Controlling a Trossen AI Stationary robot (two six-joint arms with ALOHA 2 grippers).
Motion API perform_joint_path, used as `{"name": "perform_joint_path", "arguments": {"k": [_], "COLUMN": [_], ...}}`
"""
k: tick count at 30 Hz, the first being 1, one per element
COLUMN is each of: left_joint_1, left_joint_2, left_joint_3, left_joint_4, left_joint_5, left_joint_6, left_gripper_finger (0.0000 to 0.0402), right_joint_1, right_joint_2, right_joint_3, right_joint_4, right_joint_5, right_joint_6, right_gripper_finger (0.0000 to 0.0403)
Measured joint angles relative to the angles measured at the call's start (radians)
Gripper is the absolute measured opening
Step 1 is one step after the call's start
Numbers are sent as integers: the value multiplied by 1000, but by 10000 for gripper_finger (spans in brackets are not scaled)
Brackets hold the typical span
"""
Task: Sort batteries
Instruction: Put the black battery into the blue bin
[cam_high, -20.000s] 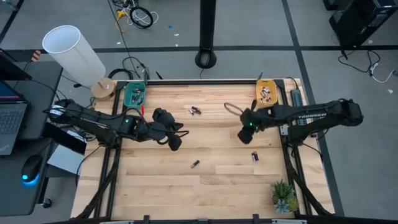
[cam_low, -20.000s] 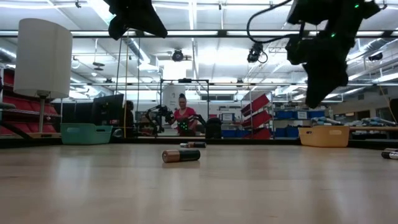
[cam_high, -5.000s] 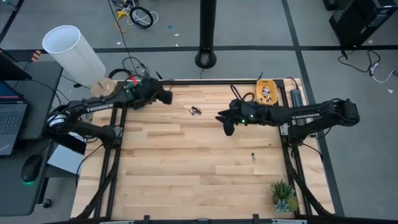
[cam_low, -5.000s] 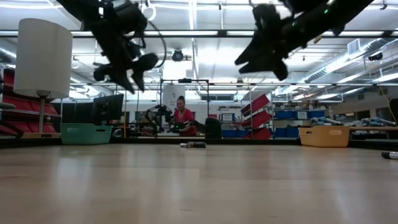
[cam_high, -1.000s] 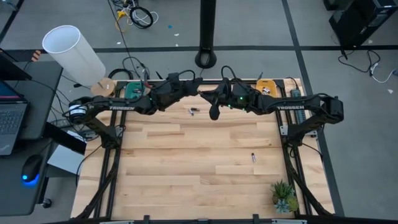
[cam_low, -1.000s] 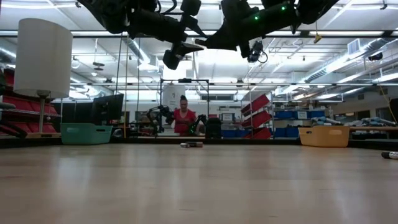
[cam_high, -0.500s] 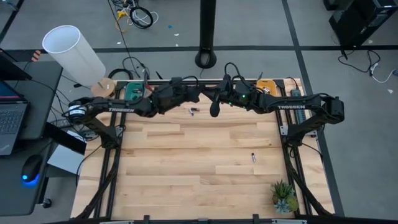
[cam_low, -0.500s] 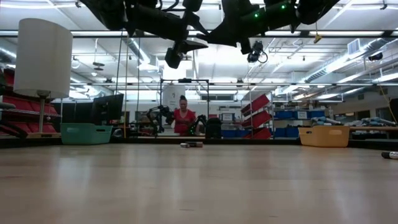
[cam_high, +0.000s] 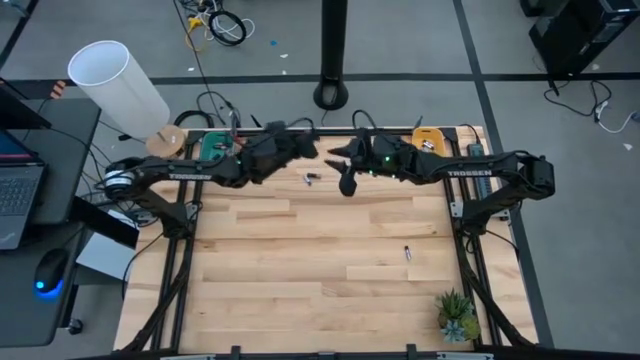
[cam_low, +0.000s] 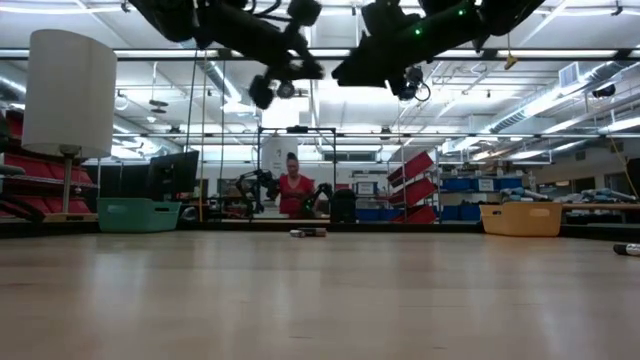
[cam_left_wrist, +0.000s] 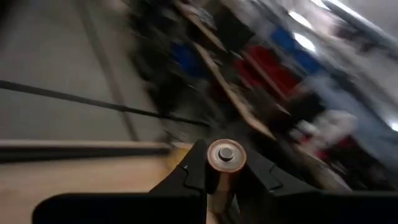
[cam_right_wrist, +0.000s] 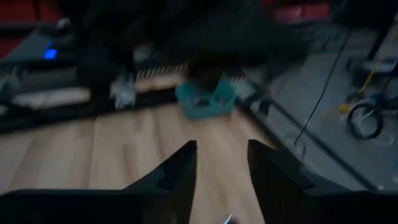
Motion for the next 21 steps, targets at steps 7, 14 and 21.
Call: {"name": "perform_joint_path", "arguments": {"k": [7,14,21], "left_joint_1": [16,128,264], "left_joint_2": [-202,-298,-294], "left_joint_3": [2,-2,-123], "left_joint_4": [-575,-1564,-1646], "left_joint_5": [-384,-561,-550], "left_joint_6": [-18,-504,-580], "left_gripper_finger": [56,56,73], "right_joint_1": [0,11,38], "right_joint_2": [-36,-41,-40], "right_joint_3": [0,-1,-1], "right_joint_4": [-232,-240,-132], "right_joint_5": [66,57,52], "right_joint_6": [0,48,72], "right_gripper_finger": [193,189,174]}}
